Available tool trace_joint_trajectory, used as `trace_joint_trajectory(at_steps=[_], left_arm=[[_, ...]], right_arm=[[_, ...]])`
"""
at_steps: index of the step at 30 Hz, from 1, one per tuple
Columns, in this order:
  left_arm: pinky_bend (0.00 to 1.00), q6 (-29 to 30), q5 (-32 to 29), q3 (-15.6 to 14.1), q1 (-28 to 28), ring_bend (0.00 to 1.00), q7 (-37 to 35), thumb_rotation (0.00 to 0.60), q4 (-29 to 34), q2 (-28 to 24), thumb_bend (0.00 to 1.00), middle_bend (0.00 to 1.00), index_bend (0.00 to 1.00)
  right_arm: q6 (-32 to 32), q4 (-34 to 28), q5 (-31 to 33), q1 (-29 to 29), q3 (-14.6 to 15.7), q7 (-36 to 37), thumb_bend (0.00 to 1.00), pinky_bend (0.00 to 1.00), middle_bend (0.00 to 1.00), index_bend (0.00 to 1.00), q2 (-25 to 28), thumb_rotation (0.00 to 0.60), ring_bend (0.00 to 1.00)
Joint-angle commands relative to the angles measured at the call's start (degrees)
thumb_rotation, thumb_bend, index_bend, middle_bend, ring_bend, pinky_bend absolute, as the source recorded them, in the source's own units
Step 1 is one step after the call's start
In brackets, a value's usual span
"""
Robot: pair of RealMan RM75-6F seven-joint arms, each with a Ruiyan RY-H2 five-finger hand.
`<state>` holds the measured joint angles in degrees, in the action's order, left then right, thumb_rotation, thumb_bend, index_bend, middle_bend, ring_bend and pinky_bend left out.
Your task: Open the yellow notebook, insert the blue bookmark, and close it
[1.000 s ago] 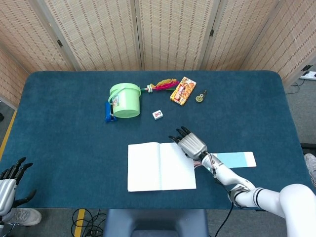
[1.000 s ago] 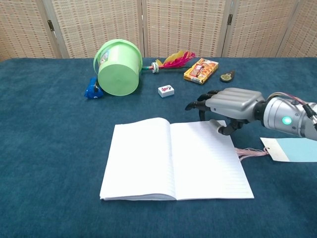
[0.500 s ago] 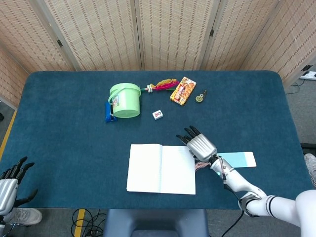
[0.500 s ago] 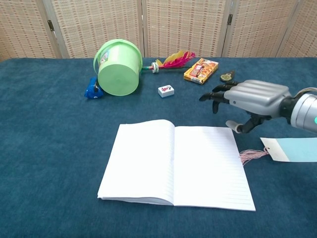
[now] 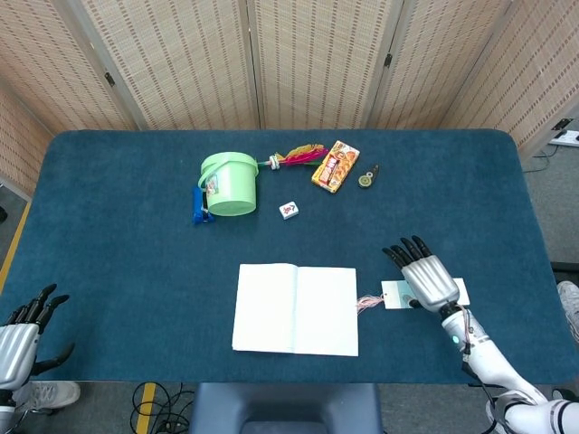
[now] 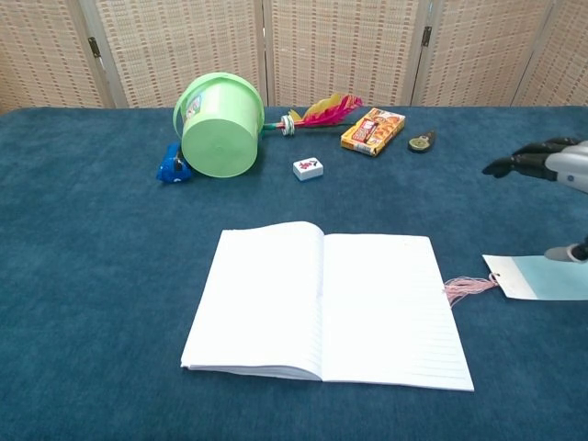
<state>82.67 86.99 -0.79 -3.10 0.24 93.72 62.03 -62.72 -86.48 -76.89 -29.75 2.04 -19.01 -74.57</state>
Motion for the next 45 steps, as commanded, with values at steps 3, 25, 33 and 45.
trace_joint_trajectory(at_steps=[3, 25, 33, 45], left_arm=[[0.22, -0.20, 0.42, -0.05, -0.33, 0.17, 0.29, 0.600, 0.34, 0.19, 0.29, 0.07, 0.18], [0.22, -0.70, 0.05, -0.41, -0.49, 0.17, 0.81, 0.600, 1.14, -0.17, 0.29, 0.06, 0.18], [0.22, -0.75, -0.23, -0.49, -0.42, 0.17, 0.87, 0.600, 1.17, -0.30, 0.29, 0.06, 0.18], [0.23, -0.85, -0.33, -0.61, -0.40, 0.17, 0.72, 0.600, 0.85, -0.05, 0.29, 0.06, 0.18]], right_arm=[[1.30, 2.90, 0.66, 1.86, 1.62, 0.91, 0.18, 0.00, 0.12, 0.18, -0.70, 0.600, 0.00], [5.32, 12.67, 0.94, 4.42, 1.35, 2.87, 0.21, 0.00, 0.12, 0.23, -4.69, 0.600, 0.00], [6.69, 13.64, 1.09, 4.39, 0.84, 2.75, 0.21, 0.00, 0.12, 0.23, -4.99, 0.600, 0.00], [8.01, 13.48, 1.14, 4.44, 0.41, 1.83, 0.23, 0.00, 0.12, 0.25, -4.95, 0.600, 0.00]])
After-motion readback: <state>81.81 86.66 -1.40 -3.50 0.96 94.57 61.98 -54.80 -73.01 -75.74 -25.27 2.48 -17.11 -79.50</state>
